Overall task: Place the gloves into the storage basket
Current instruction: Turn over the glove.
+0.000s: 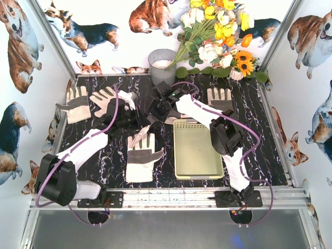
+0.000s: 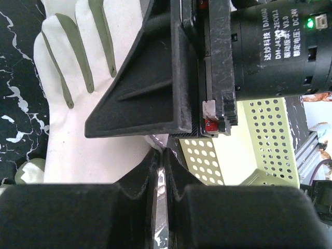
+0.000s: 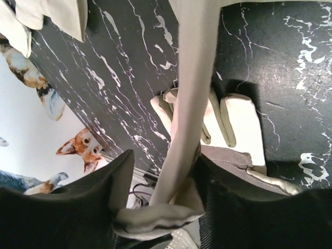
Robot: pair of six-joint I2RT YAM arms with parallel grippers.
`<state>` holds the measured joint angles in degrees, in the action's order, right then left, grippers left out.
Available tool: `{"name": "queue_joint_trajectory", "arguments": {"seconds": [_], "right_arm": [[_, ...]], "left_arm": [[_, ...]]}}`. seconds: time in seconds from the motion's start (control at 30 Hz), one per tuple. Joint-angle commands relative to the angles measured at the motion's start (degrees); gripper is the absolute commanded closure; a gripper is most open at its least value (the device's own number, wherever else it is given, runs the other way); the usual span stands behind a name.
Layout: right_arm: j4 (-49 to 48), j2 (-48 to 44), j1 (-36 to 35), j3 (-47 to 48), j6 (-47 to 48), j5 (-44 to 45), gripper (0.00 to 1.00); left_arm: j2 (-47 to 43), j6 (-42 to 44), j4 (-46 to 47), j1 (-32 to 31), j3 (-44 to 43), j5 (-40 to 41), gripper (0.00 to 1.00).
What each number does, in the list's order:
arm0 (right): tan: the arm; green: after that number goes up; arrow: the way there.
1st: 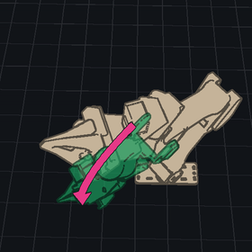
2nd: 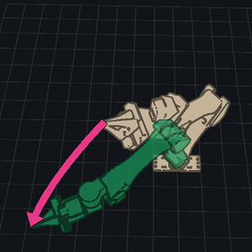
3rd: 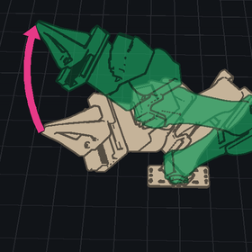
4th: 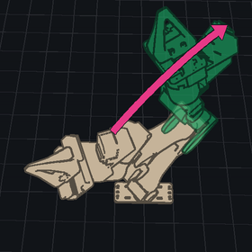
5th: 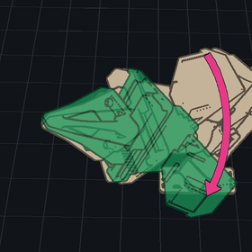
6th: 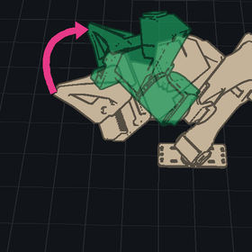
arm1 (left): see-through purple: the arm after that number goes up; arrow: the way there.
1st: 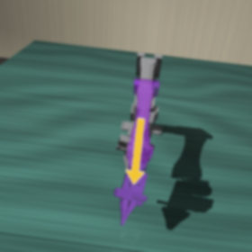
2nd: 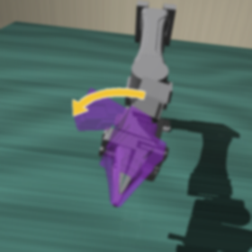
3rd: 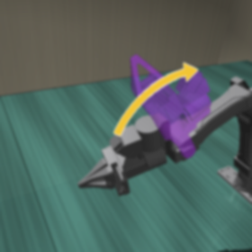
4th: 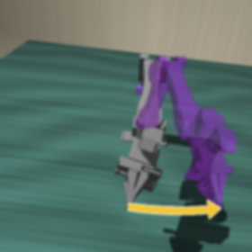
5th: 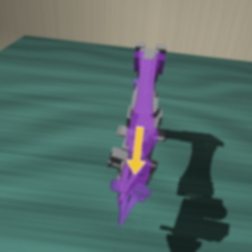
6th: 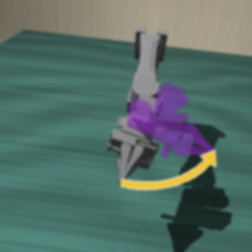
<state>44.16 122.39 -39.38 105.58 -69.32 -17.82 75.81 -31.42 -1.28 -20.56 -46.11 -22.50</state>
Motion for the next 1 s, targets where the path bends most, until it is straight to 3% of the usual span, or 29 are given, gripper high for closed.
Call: {"name": "queue_joint_trajectory", "arguments": {"seconds": [0.0,0.07,0.13,0.2,0.4,0.63,0.73,0.97], "right_arm": [[0.53,-0.54,-0.35,2.55,2.25,0.63,0.61],[0.41,-0.78,-0.35,2.32,2.73,0.01,0.8],[0.0,-1.18,-0.35,1.93,3.29,-0.58,0.92],[-0.21,-2.01,-0.27,1.68,4.68,-0.6,1.0],[-5.97,-6.08,1.45,-1.49,10.26,-4.26,1.0],[-15.48,-13.26,4.71,-5.53,22.31,-14.14,1.0],[-19.88,-18.09,6.62,-9.29,24.89,-19.73,1.0],[-33.33,-30.09,10.27,-17.81,23.78,-31.8,1.0]], "left_arm": [[-0.42,-0.46,1.01,-1.15,0.46,1.54,1.0],[-0.84,-0.63,0.38,-1.29,0.63,1.79,0.99],[-1.58,-0.87,-0.8,-1.33,0.38,2.23,0.93],[-3.22,-1.52,-2.25,-1.31,0.17,3.3,0.8],[-12.05,-4.67,-7.12,-1.12,-0.05,9.21,0.38],[-20.21,-8.13,-16.47,2.29,-2.29,13.96,0.09],[-21.89,-10.24,-16.77,5.47,-3.8,11.55,0.01],[-21.31,-17.99,-5.25,11.86,-5.72,-4.1,0.0]]}}
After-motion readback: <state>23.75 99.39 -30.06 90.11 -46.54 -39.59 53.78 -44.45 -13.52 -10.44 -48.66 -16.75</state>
